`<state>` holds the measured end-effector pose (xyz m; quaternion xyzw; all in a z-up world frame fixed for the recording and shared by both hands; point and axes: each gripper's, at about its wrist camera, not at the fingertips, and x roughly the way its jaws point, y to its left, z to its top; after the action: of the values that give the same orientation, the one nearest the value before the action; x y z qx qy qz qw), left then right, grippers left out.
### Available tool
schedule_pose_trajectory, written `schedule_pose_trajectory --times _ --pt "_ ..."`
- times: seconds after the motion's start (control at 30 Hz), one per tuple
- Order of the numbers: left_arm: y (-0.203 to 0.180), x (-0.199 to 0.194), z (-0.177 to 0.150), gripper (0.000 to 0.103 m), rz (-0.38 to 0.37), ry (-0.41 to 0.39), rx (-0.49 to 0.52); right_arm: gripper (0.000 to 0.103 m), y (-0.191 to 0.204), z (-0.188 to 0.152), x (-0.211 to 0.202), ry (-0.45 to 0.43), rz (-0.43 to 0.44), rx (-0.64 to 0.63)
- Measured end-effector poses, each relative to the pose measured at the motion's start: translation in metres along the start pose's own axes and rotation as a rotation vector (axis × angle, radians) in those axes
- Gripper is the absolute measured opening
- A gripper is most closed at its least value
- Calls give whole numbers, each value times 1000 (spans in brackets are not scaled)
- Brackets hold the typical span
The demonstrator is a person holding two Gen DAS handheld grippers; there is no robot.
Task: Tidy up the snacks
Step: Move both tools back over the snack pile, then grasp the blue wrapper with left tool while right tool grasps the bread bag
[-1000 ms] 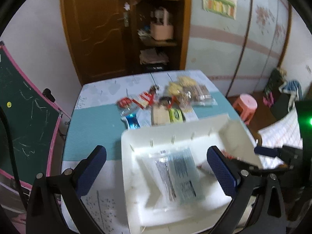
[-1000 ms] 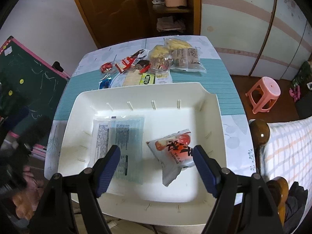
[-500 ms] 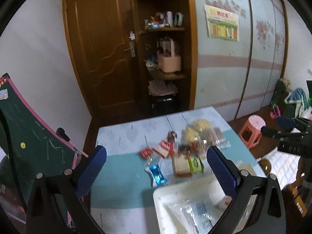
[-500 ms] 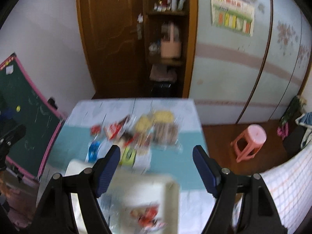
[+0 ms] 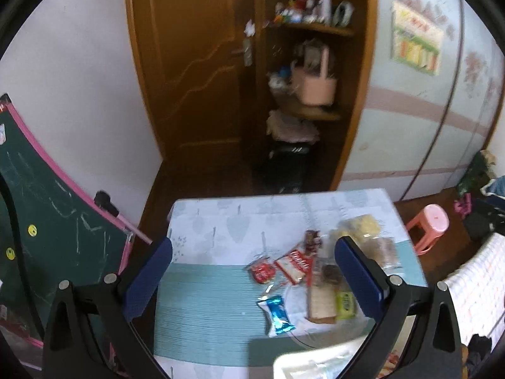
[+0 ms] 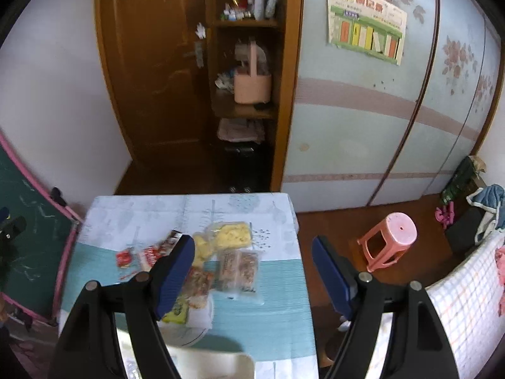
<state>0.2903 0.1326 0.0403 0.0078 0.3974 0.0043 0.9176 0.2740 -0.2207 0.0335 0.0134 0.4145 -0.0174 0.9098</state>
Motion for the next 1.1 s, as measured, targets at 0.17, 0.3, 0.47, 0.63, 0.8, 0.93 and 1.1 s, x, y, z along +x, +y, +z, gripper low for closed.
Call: schedule_pose_trajectory --times 0.17,0.3,0.47,0.63,0.8,0.93,1.1 --pt "-1 85 -17 102 -35 193 -34 77 0 -2 78 153 -40 12" --pt "-7 153 -54 102 -44 366 -37 77 2 -19 141 269 -30 36" --pt "-14 210 -102 101 -58 528 -61 77 7 -47 200 407 25 78" --pt "-20 239 -130 100 -74 625 -72 77 13 -69 245 494 47 109" --pt "-25 252 -143 100 -90 674 -71 77 14 -79 268 530 76 150" --pt "-31 261 -153 98 -111 710 -64 77 19 -83 275 546 64 144" --pt "-35 264 -158 84 -118 742 -44 80 28 -83 282 560 39 98"
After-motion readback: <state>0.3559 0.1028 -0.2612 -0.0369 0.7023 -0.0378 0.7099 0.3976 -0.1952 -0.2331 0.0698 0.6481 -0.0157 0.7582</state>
